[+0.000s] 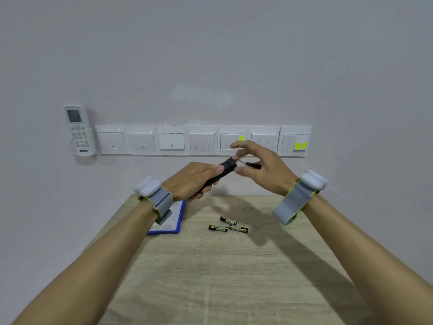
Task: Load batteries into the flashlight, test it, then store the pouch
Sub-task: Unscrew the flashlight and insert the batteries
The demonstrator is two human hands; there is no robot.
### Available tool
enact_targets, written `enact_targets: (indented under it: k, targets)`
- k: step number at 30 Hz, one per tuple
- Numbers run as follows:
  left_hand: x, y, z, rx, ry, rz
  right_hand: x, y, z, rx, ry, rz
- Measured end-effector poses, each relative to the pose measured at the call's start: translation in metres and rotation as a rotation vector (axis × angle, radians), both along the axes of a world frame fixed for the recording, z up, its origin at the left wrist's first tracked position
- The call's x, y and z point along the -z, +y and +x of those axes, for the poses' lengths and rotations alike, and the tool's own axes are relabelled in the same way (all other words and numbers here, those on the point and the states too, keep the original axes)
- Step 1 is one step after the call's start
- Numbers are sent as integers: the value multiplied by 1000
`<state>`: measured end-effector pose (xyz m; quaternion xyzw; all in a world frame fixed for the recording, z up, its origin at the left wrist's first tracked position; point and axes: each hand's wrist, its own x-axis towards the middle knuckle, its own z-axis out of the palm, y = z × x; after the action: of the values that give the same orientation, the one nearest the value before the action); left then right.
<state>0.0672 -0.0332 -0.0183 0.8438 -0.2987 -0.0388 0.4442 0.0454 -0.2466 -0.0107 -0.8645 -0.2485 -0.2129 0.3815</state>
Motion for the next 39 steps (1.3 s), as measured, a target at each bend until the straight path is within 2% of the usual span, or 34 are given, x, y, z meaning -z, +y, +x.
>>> enact_targets:
  k: [3, 5, 8, 10, 14, 17, 22, 26, 30, 33, 35, 39]
  targets:
    - [1, 1, 0, -4, -29, 19, 0, 3, 2, 98, -13, -67]
    - [2, 2, 1, -11, -28, 18, 2, 5, 5, 62, -17, -95]
    - [2, 6, 2, -18, -34, 22, 1, 3, 6, -25, 50, -58]
    - [2, 7, 2, -17, -46, 25, 1, 5, 5, 4, 108, -6]
    - [1, 7, 3, -24, -46, 31, 0, 11, 7, 40, 5, -40]
    - [1, 9, 3, -45, -25, 18, -1, 8, 6, -42, 70, 0]
    - [1, 5, 1, -64, -92, 109, 2, 13, 7, 44, 44, 1]
    - [4, 8, 3, -77, -102, 124, 2, 9, 4, -45, 124, 28]
    - [5, 8, 5, -86, -139, 158, 3, 14, 3, 56, 72, -25]
    - [5, 8, 5, -91, -130, 147, 0, 15, -1, -50, 128, 57]
    - [5, 8, 3, -90, -126, 144, 1, 14, -3, -43, 177, 80]
    - [7, 9, 1, -78, -50, 113, 3, 18, -5, -1, 71, 83]
